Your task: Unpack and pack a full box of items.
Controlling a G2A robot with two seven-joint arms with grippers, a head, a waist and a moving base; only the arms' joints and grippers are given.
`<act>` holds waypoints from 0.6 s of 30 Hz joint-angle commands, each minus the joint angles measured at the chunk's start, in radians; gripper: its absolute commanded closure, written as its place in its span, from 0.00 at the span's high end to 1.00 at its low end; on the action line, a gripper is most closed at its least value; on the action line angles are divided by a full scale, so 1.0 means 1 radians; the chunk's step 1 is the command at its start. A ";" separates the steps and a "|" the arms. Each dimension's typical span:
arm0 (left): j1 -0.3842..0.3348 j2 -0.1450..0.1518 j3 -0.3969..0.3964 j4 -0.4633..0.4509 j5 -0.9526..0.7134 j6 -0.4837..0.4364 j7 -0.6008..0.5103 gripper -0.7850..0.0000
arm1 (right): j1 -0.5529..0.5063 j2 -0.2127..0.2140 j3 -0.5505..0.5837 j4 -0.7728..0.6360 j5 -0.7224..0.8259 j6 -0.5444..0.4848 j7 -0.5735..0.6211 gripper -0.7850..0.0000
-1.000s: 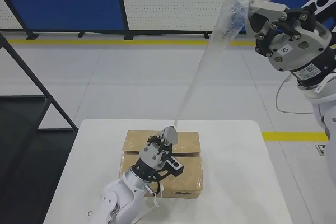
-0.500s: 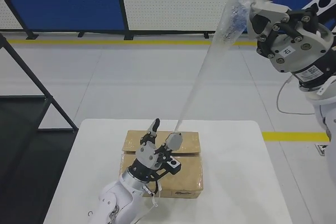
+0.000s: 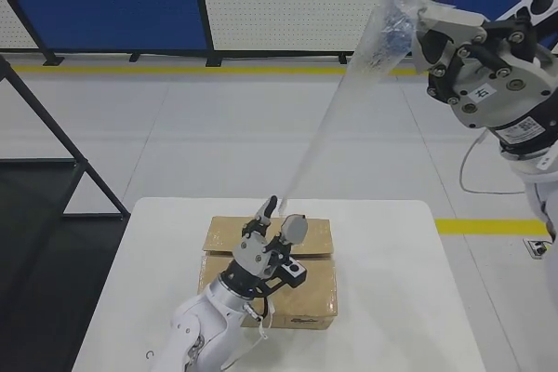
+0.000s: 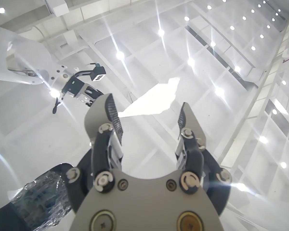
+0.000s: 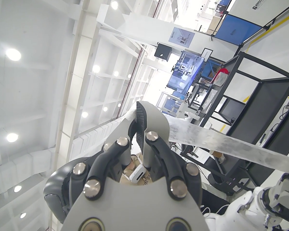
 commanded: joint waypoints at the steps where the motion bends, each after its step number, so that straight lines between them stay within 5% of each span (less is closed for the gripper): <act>1: -0.001 -0.001 0.000 0.000 0.000 -0.004 -0.003 0.37 | -0.003 0.000 0.002 -0.004 0.006 0.003 0.005 0.00; 4: -0.003 -0.002 0.003 0.001 0.002 -0.003 0.001 0.30 | -0.008 0.001 0.007 -0.010 0.014 0.005 0.013 0.00; 6: -0.002 -0.002 0.006 0.000 0.002 0.000 0.001 0.13 | -0.011 0.002 0.011 -0.013 0.013 0.006 0.011 0.00; 8: 0.002 -0.002 0.008 -0.002 0.004 0.003 0.000 0.11 | -0.016 0.003 0.016 -0.018 0.006 0.007 0.001 0.00; 12: 0.011 -0.003 0.007 -0.006 0.006 0.004 -0.002 0.15 | -0.024 0.004 0.023 -0.023 0.003 0.010 -0.006 0.00; 14: 0.014 -0.003 0.007 -0.008 0.007 0.005 -0.002 0.26 | -0.026 0.005 0.025 -0.026 0.002 0.011 -0.009 0.00; 15: 0.016 -0.003 0.006 -0.010 0.005 0.004 -0.002 0.42 | -0.027 0.005 0.026 -0.026 0.002 0.010 -0.010 0.00; 18: 0.021 -0.003 0.004 -0.017 0.004 0.001 0.002 0.49 | -0.030 0.005 0.027 -0.029 0.002 0.010 -0.012 0.00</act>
